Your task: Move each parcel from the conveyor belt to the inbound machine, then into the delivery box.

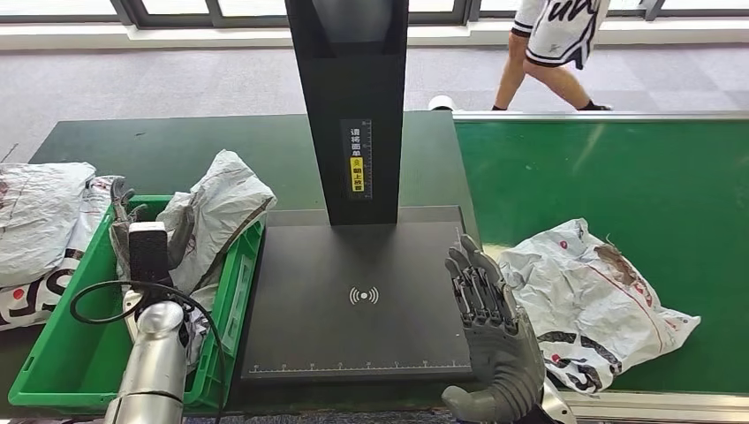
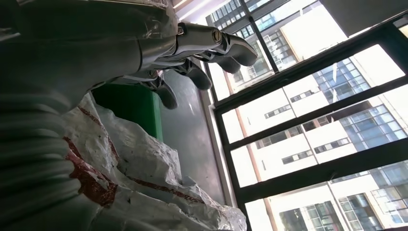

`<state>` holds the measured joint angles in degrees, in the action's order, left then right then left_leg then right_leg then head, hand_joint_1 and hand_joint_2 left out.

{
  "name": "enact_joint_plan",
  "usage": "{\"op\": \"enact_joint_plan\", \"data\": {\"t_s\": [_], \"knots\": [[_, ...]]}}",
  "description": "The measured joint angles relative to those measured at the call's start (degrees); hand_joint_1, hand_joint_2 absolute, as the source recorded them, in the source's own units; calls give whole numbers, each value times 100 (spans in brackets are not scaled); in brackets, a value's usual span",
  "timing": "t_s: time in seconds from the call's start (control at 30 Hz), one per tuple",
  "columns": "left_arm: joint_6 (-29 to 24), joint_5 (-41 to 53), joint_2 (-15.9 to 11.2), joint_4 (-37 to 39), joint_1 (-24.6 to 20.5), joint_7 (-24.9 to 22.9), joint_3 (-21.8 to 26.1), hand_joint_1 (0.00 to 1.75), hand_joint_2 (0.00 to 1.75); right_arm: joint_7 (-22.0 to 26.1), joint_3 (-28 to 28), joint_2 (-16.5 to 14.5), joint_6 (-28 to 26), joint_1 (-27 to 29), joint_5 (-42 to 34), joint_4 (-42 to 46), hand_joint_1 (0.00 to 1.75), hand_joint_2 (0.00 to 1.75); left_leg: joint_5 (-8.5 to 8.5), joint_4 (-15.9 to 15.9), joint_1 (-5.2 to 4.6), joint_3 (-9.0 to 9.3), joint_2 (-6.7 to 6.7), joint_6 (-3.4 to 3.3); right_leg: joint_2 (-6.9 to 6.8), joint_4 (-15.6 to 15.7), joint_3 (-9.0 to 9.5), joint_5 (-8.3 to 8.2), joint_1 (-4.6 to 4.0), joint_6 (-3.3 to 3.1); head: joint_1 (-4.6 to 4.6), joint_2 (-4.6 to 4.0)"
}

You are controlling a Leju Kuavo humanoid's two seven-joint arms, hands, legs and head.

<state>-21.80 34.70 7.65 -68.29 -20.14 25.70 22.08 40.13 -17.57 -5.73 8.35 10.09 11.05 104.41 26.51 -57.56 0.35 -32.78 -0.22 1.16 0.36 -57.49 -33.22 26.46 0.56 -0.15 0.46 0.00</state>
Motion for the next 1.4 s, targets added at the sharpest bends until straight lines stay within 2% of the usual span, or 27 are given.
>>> {"op": "enact_joint_plan", "data": {"t_s": [0.2,0.3,0.47,0.63,0.7,0.77,0.9,0.97,1.03,1.17,1.4], "knots": [[13,-62,53,-233,110,30,-11,0,0,0,-1,3,-4,0,-2,0,0,175,-1,0,0,1,0,1,0,-1,0,0,-1,0,1,0],[50,-525,116,-517,283,268,-77,0,0,1,1,8,-45,3,-15,0,0,175,0,0,0,2,6,2,5,-1,0,-1,0,0,0,0],[82,-1410,412,-1511,978,752,-424,0,0,0,16,16,-127,18,3,1,0,175,7,0,0,0,6,-5,7,4,0,3,3,2,0,0],[56,-1840,660,-2485,1661,1107,-1152,0,0,1,86,12,-416,83,364,-11,0,175,18,0,-2,-2,7,-7,4,9,0,5,5,5,0,0],[286,-2146,681,-2761,1892,1145,-1491,0,0,-67,286,-19,-682,98,798,-80,0,175,20,0,-4,-1,7,-8,4,10,1,5,5,6,0,0],[855,-2519,680,-2934,2085,1163,-1794,0,0,-254,658,-91,-1030,83,1426,-239,0,175,20,0,-5,-1,5,-9,0,11,3,6,5,7,1,0],[2748,-3057,670,-2957,2303,1173,-2281,0,0,-899,1683,-219,-2004,-126,3017,-822,0,175,16,-1,-7,-1,-1,-14,-8,11,9,5,7,13,0,0],[3415,-3042,665,-2921,2345,1180,-2522,0,0,-1394,2181,-234,-2530,-289,3920,-1190,0,175,11,-1,-8,-1,-3,-19,-10,11,11,3,10,16,1,0],[3670,-2917,649,-2919,2359,1182,-2770,0,0,-1841,2595,-232,-2852,-462,4553,-1585,0,175,9,-1,-11,0,-3,-21,-9,11,12,0,11,16,1,0],[3733,-2569,536,-2978,2357,1182,-3347,0,0,-2617,3189,-160,-3183,-838,5595,-2465,0,175,9,-2,-14,1,-4,-20,-10,11,11,-2,12,17,0,0],[3614,-2536,321,-2963,2309,1183,-3953,0,0,-3201,3806,215,-3431,-1422,6206,-4097,0,175,9,-2,-14,0,-3,-20,-10,10,9,-1,11,16,-1,0]]}}
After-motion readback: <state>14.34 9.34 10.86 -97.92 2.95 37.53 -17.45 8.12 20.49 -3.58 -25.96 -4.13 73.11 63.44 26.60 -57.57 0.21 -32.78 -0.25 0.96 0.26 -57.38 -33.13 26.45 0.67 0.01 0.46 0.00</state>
